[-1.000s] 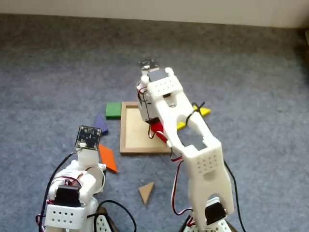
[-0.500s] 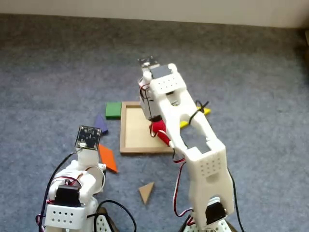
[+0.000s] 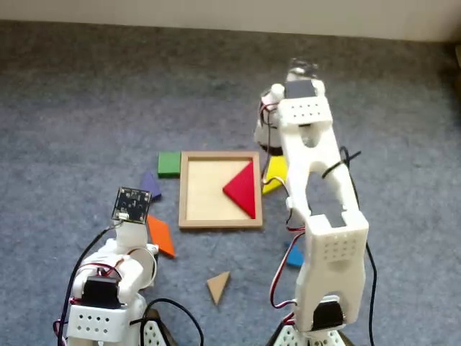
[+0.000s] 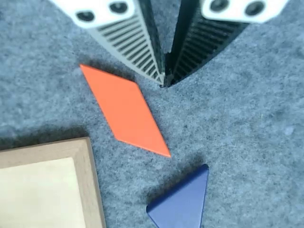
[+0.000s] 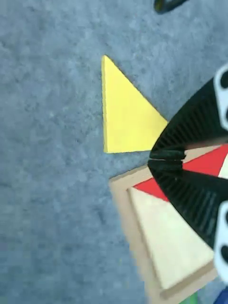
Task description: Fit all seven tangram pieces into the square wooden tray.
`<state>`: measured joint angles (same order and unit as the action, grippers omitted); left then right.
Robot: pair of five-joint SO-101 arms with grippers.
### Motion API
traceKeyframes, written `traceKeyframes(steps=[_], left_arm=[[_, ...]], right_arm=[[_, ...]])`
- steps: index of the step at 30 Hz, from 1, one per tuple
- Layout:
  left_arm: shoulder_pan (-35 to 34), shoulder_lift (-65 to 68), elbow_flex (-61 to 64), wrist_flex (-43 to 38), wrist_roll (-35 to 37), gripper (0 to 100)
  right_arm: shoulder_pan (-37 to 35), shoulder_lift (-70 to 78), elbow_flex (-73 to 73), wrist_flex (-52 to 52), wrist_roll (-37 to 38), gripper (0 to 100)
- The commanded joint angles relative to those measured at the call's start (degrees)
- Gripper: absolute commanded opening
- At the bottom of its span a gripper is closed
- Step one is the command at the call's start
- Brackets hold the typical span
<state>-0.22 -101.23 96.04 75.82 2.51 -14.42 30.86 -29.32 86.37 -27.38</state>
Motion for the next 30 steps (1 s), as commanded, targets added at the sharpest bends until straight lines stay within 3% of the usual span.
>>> traceKeyframes(steps=[1, 7, 15, 30], left_arm=[[0.92, -2.86, 1.1, 0.18, -0.35, 0], [0.92, -2.86, 1.1, 0.18, -0.35, 0], [0.92, -2.86, 1.1, 0.18, -0.35, 0], [0.92, -2.86, 1.1, 0.18, -0.35, 0]], right_arm=[[0.84, -4.09, -3.12, -4.79, -14.42, 2.4], [1.19, -1.71, -0.66, -6.73, -18.81, 3.5], [1.27, 4.62, -0.75, -6.73, -23.91, 35.1], [0.57, 9.36, -0.75, -15.69, -24.09, 36.1]])
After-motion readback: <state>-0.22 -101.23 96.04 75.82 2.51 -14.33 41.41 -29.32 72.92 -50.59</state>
